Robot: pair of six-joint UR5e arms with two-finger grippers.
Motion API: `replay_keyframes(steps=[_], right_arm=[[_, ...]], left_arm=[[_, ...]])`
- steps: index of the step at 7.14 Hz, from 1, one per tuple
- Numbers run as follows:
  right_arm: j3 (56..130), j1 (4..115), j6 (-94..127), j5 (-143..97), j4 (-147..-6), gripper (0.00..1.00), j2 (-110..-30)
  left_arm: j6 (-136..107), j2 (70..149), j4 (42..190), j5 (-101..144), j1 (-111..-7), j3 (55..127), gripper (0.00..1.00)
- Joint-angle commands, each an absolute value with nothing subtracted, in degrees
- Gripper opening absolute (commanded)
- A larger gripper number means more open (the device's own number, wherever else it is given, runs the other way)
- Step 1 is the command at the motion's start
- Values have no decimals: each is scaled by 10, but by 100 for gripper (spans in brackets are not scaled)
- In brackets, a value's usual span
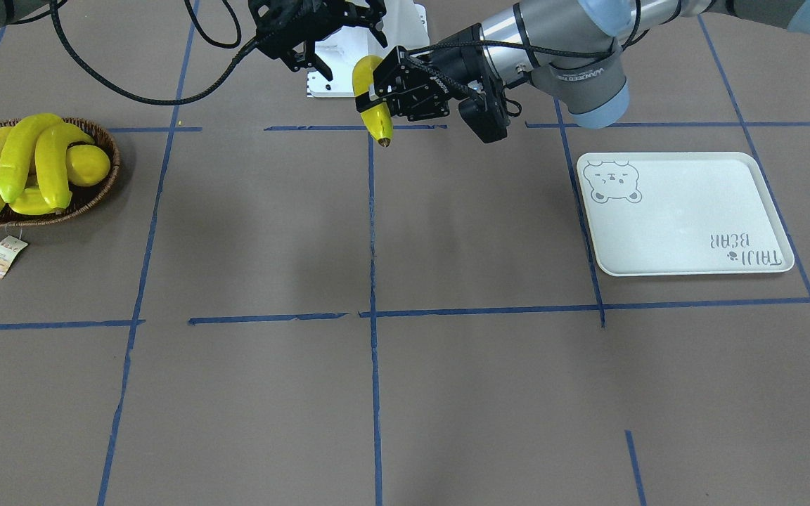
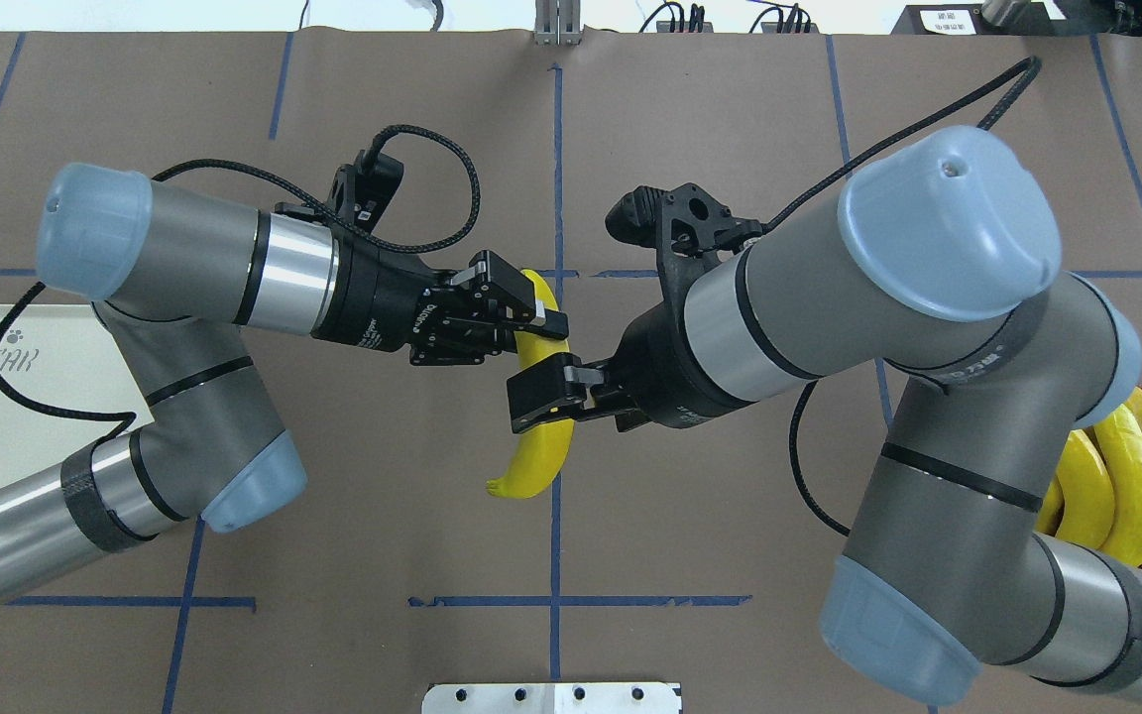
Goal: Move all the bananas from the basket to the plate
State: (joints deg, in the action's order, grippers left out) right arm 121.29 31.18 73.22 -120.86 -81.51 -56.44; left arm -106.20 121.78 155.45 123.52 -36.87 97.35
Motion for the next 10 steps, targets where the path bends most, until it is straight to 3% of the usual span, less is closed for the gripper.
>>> replay_keyframes(steps=[1,2,4,6,8,10], right_arm=[[1249,341,732,-1209,-817,100,-589],[1256,358,732,-1205,-819,100,-597],[1258,409,732,-1206,-819,100,-628],[1259,436,732,-1206,-819,100,-657],[1259,455,731,-1205,-819,100,-690],[1259,469,730,-1207,-819,100,-714]], left_arm=[[-1060,1193,1467,1237,-408,984,0],[-1026,1177,1409,1237,-420,1001,0],[-876,1126,1181,1234,-450,1105,0],[-752,1005,1070,1230,-470,1175,0],[-673,896,1067,1232,-498,1167,0],[-571,859,1065,1237,-548,1086,0]])
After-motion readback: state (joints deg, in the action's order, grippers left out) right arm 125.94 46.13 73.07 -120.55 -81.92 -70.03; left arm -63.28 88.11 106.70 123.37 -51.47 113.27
